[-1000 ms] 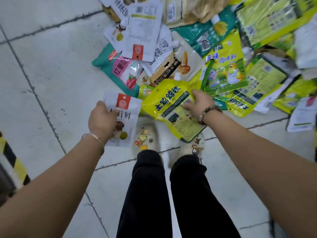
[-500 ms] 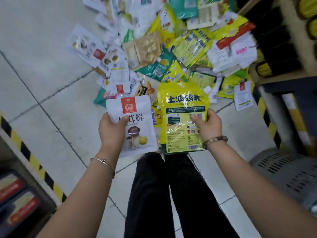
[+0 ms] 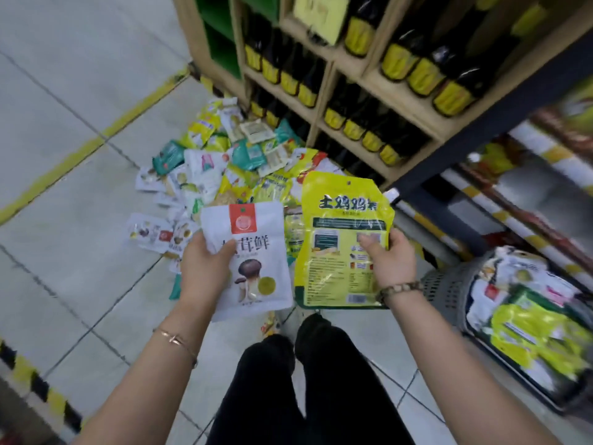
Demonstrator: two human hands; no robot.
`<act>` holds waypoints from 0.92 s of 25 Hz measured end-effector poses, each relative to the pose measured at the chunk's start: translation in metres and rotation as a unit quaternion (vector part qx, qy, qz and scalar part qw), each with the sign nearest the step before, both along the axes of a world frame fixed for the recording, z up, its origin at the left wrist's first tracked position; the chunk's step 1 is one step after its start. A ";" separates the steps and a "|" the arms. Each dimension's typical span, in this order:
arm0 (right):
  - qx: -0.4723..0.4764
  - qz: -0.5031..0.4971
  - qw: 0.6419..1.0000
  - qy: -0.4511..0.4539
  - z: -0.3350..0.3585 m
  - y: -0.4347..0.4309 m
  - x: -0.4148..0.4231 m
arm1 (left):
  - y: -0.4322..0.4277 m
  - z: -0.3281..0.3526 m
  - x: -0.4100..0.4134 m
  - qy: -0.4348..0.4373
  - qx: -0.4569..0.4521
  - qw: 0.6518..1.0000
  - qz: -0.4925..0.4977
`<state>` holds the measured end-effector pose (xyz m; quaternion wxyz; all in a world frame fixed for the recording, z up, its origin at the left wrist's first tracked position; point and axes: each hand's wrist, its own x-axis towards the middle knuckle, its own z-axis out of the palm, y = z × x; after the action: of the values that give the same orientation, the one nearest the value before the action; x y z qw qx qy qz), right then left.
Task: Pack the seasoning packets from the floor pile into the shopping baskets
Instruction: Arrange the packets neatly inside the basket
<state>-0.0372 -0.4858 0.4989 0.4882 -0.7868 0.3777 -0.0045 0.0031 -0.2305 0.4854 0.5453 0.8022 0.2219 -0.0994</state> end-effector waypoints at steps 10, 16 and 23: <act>-0.015 -0.213 0.976 -0.046 0.078 -0.101 -0.164 | -0.147 0.088 -0.048 -0.009 -0.086 0.970 -0.227; -0.034 -0.345 0.936 -0.065 0.092 -0.204 -0.302 | -0.299 0.088 -0.146 0.010 -0.140 0.932 -0.334; -0.014 -0.419 0.905 -0.067 0.093 -0.327 -0.466 | -0.455 0.088 -0.285 0.053 -0.169 0.903 -0.391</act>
<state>-0.5028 -0.8128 0.5919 0.4547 -0.5603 0.6389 -0.2667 -0.2823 -0.6850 0.5738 0.5777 0.7138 -0.1006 -0.3830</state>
